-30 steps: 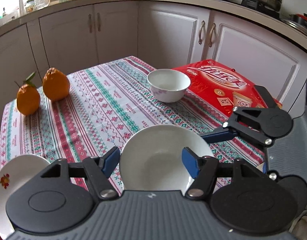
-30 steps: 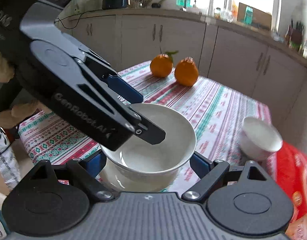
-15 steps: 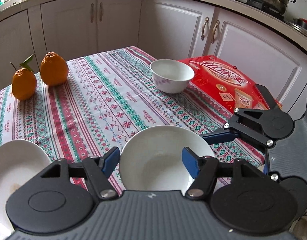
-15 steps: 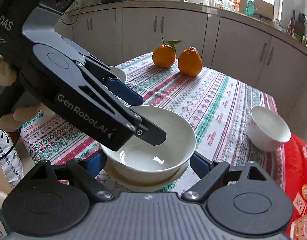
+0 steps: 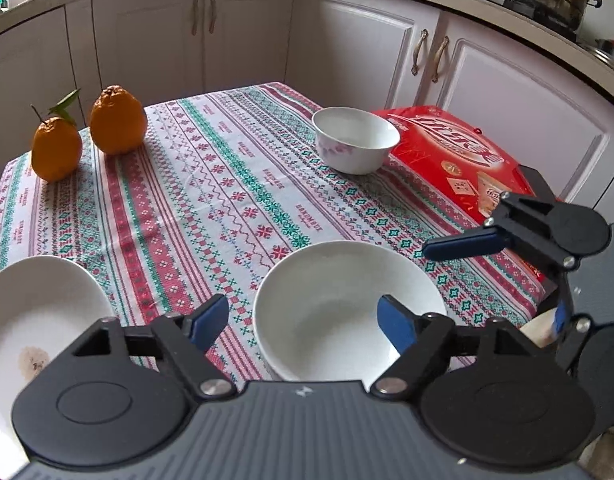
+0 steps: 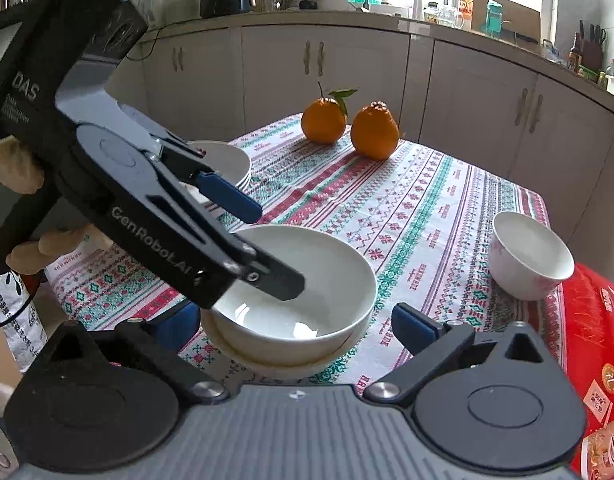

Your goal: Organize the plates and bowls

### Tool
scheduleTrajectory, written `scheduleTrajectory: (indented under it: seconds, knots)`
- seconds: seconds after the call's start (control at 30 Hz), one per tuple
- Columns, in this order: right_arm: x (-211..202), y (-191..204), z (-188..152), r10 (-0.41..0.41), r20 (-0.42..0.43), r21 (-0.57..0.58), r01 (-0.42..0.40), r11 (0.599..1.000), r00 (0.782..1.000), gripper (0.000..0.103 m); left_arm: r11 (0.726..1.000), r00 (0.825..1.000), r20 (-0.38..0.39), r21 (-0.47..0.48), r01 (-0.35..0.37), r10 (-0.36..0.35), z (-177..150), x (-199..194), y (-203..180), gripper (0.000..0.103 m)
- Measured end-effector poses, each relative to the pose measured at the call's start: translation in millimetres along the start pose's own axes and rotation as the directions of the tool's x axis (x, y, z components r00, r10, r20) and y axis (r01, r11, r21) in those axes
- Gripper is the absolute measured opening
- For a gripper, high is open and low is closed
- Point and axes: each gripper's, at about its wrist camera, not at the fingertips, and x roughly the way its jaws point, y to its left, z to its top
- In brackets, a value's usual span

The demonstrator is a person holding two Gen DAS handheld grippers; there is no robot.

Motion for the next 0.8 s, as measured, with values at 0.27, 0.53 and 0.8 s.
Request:
scheduleTrajectory:
  seconds: [0.27, 0.53, 0.8]
  knots:
    - [-15.4, -8.6, 7.0, -0.048, 0.061, 0.017, 0.047, 0.999, 0.997, 0.103, 0.999, 0.999, 0.029, -0.016, -0.039, 0.040, 2.3, -14.2, 9.9, 0.082]
    - [-11.7, -17.1, -2.4, -0.066, 0.034, 0.036, 0.064, 0.997, 0.997, 0.103, 0.999, 0.999, 0.040, 0.014, -0.034, 0.034, 15.5, -18.0, 8.6, 0.090]
    - [-31.3, -71.7, 1.2, -0.155, 0.032, 0.061, 0.153, 0.986, 0.987, 0.103, 0.992, 1.000, 0.026, 0.127, 0.011, -0.014, 67.5, 2.3, -5.0, 0.093]
